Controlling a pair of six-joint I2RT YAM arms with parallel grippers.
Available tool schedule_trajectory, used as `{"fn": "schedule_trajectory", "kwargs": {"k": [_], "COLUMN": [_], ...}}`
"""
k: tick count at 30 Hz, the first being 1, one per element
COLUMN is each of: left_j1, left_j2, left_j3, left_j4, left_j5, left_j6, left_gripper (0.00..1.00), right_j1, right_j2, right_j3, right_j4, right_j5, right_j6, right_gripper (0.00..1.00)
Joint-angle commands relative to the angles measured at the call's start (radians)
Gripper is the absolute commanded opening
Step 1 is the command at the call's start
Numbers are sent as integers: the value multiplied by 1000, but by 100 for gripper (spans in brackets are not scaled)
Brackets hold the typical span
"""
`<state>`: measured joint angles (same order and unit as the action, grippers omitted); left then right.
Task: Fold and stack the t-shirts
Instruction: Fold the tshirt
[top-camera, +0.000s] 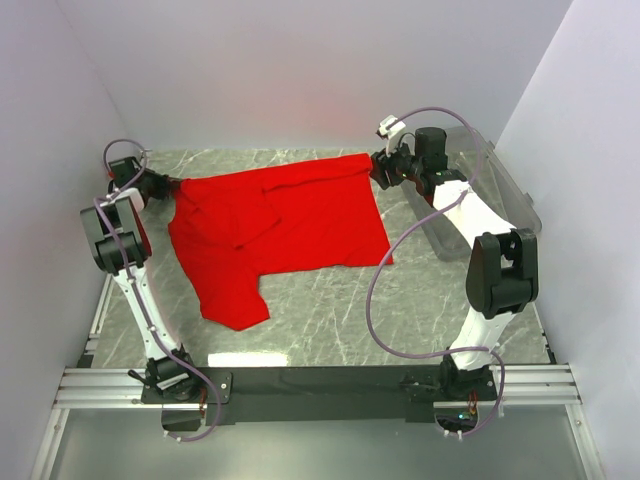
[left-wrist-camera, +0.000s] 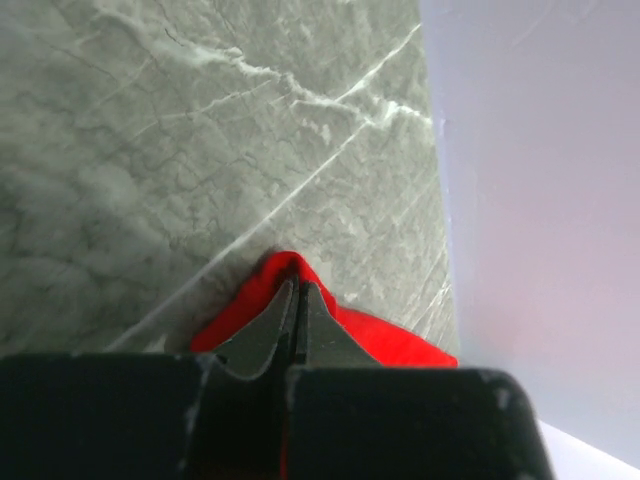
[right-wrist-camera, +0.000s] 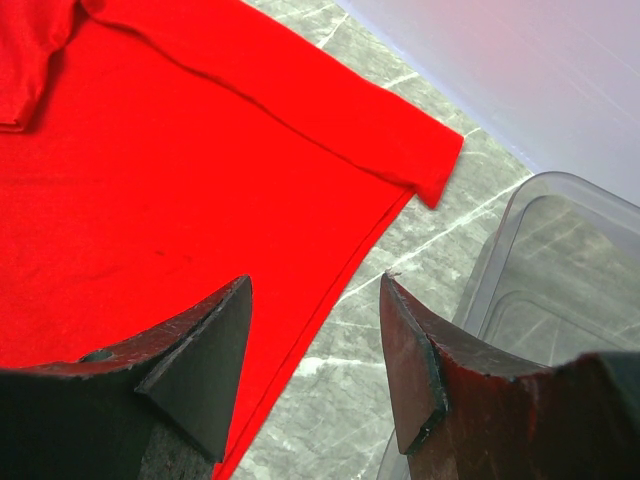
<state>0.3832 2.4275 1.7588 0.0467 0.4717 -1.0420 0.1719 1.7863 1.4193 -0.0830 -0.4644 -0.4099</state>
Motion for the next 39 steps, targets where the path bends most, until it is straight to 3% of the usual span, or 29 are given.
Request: {"fn": "schedule_trajectory", "kwargs": {"k": [1,12,35,37,39], "left_j1": [14,25,26,26,25], "left_j2": [-90,-84,-183,-177,-177], "left_j3": [-37,-13,-24,-15,-18], "left_j4": [68,32,-18,-28,-30], "left_j5": [-24,-44,-219,-211,-215], "left_j6": [-9,-13,56,57,57], "left_gripper": [1,4,1,4,16], "right_j1": [-8,-6,-6,-8,-6], "right_j2": [-14,-19,-21,-19,-21], "right_j3": [26,24,23,24,24], "right_j4": [15,14,12,12,12], "right_j5": [-5,-3,-6,-8,-7], "right_j6": [-3,-4,-6,-6,-6], "right_gripper": [61,61,61,61,61]}}
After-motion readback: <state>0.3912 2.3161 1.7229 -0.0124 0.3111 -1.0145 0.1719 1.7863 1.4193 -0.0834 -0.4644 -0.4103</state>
